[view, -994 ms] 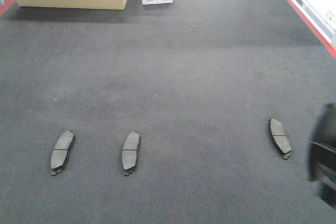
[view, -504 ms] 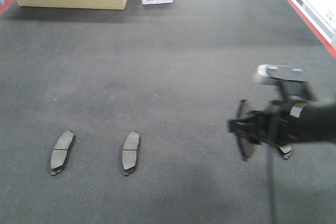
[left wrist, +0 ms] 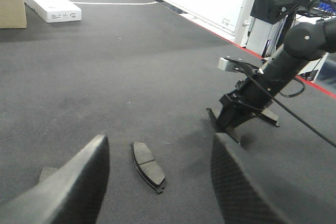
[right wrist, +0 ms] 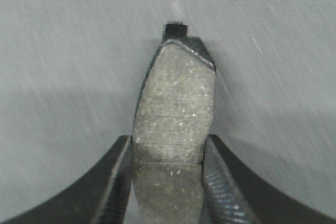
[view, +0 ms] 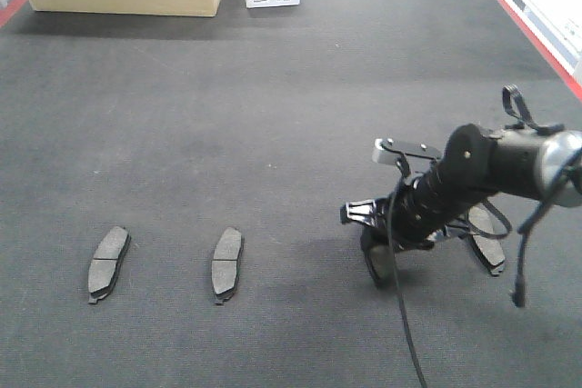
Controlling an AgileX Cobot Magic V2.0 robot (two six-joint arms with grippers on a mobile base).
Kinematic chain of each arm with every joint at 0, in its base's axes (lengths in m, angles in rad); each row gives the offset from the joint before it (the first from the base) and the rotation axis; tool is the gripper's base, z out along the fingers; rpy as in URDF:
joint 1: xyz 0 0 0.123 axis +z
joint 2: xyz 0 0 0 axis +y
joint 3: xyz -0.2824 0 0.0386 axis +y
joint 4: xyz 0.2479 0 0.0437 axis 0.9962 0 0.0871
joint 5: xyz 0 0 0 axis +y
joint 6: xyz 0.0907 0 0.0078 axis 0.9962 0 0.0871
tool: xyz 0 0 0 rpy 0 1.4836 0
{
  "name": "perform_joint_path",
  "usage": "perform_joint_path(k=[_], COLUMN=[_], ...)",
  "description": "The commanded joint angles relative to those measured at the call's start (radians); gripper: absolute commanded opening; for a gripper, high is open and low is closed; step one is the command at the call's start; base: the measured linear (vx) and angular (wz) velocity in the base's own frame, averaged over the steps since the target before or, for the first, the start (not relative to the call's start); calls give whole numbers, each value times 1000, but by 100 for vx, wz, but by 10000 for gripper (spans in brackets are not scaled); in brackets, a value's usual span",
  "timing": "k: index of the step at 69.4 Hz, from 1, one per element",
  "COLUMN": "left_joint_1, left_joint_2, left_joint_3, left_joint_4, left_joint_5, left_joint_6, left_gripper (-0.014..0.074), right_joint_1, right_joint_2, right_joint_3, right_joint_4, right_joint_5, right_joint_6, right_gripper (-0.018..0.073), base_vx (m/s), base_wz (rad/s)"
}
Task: Move and align brake pads A on conveyor
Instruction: 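Lower the right gripper and set its brake pad beside the other pad, then open the right gripper and raise it clear of the pads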
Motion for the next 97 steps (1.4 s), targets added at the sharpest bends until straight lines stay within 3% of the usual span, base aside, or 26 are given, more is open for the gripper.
perform_joint_path(k=[1, 8, 14, 37, 54, 74, 97], left_joint_1=[-4, -4, -4, -4, -4, -3, -3], left_joint_2=[9, 9, 9, 9, 9, 9, 9], left_joint_3=[-21, -21, -21, -21, -21, -21, -21], left_joint_4=[0, 0, 0, 0, 0, 11, 11], left_joint_5=[-72, -71, -71, -73, -97, -122, -126], left_joint_6=[-4, -5, -6, -6, -5, -5, -5], left_gripper=[404, 404, 404, 404, 404, 404, 404], right_joint_1=[-1, -1, -2, -2, -2, -2, -2], right_joint_2=[-33, -36, -42, -284, -610, -998, -1409], right_joint_3=[-53, -55, -55, -43, 80, 307, 558], right_joint_4=[15, -2, -37, -298, -409, -425, -413], right_joint_5=[-23, -31, -31, -14, -67, -240, -289], right_joint_6=[1, 6, 39, 77, 73, 68, 68], right_gripper=[365, 475, 512, 508, 508, 508, 508], base_vx=[0, 0, 0, 0, 0, 0, 0], base_wz=[0, 0, 0, 0, 0, 0, 0])
